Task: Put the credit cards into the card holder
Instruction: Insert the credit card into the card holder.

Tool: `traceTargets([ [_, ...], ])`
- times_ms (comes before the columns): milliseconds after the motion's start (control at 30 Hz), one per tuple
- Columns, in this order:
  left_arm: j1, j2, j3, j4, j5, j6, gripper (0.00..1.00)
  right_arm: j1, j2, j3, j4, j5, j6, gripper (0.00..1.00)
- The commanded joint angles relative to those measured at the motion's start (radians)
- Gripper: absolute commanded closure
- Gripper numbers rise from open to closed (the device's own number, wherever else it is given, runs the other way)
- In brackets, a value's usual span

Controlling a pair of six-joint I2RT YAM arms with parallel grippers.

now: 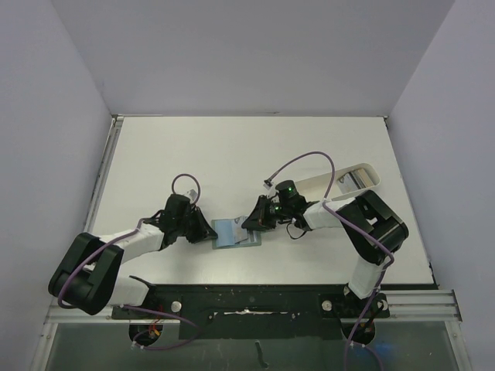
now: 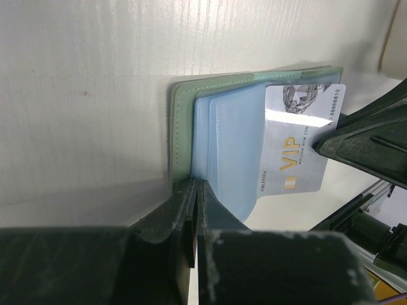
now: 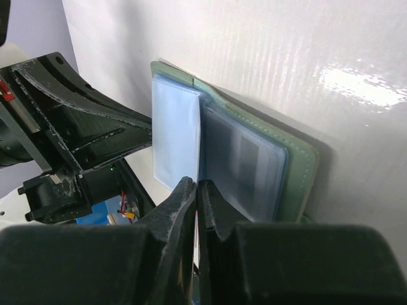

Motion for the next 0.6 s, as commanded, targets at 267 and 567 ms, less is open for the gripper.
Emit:
traceTargets([
  [267, -0.029, -0.008, -0.035, -0.059, -0.016, 0.001, 1.00, 0.032, 0.021, -0.008, 0.115, -0.019, 0.034, 0.99],
  [567, -0.029, -0.004, -0.039, -0.058, -0.023, 0.001, 1.00, 0.030, -0.010, -0.031, 0.015, 0.035, -0.027, 0.99],
])
